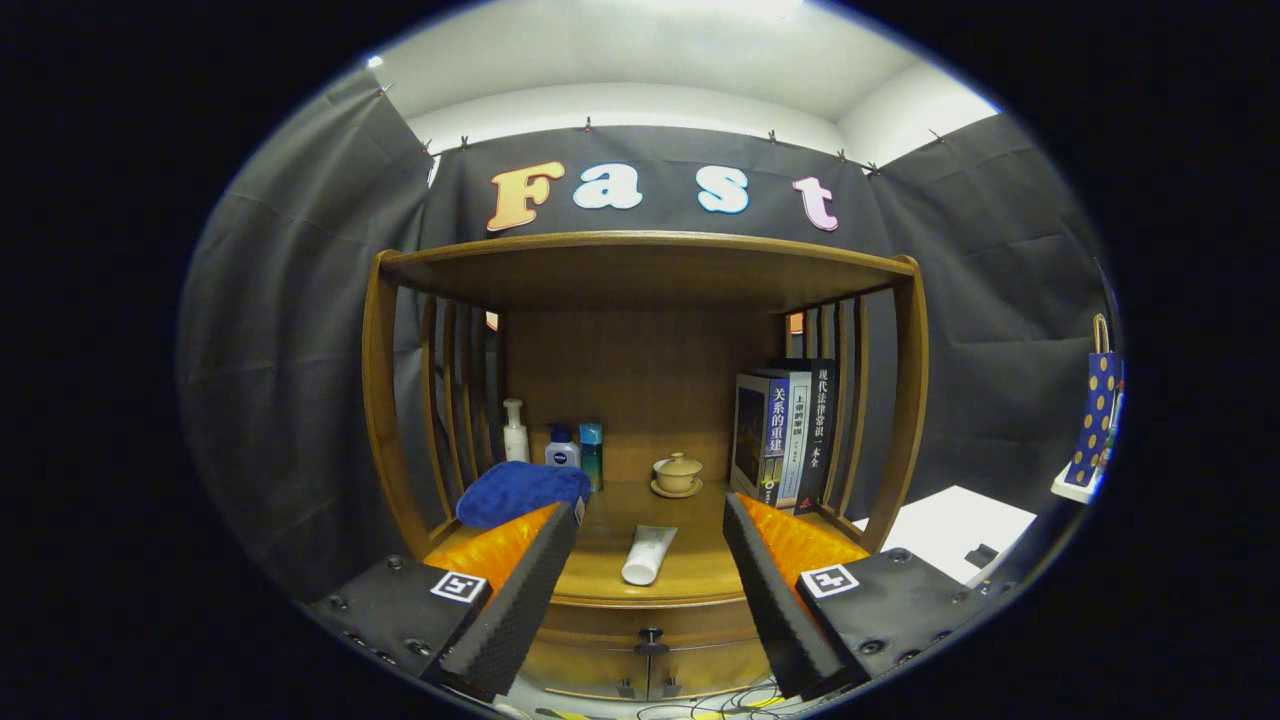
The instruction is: Pull open the drawer, take out the items inside it, and place them on the countertop above the cabinet.
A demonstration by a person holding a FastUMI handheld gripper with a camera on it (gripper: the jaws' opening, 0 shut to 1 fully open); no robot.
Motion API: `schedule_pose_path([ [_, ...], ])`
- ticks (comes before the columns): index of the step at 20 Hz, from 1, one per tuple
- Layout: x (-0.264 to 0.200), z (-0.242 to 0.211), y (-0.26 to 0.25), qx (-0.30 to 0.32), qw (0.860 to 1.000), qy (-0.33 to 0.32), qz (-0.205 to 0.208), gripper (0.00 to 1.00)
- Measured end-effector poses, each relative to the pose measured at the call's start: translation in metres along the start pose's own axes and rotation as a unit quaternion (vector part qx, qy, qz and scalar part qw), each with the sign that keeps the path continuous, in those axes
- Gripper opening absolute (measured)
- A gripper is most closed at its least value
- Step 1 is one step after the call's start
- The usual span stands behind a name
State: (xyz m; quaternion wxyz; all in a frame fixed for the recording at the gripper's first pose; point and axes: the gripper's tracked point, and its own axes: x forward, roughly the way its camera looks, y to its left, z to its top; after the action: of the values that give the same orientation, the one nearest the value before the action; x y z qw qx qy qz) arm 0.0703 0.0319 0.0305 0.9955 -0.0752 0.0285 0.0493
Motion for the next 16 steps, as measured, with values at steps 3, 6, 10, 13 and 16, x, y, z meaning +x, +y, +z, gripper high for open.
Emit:
schedule_pose_path([
  [3, 0.000, -0.005, 0.000, 0.000, 1.000, 0.005, 0.000, 0.98],
  [6, 0.001, -0.009, -0.002, 0.000, 1.000, 0.009, -0.003, 0.98],
  [10, 0.003, -0.014, 0.001, 0.002, 1.000, 0.015, 0.000, 0.98],
  [13, 0.003, -0.018, 0.002, -0.003, 1.000, 0.019, -0.001, 0.98],
  [16, 0.004, -0.020, 0.003, -0.002, 1.000, 0.020, 0.000, 0.98],
])
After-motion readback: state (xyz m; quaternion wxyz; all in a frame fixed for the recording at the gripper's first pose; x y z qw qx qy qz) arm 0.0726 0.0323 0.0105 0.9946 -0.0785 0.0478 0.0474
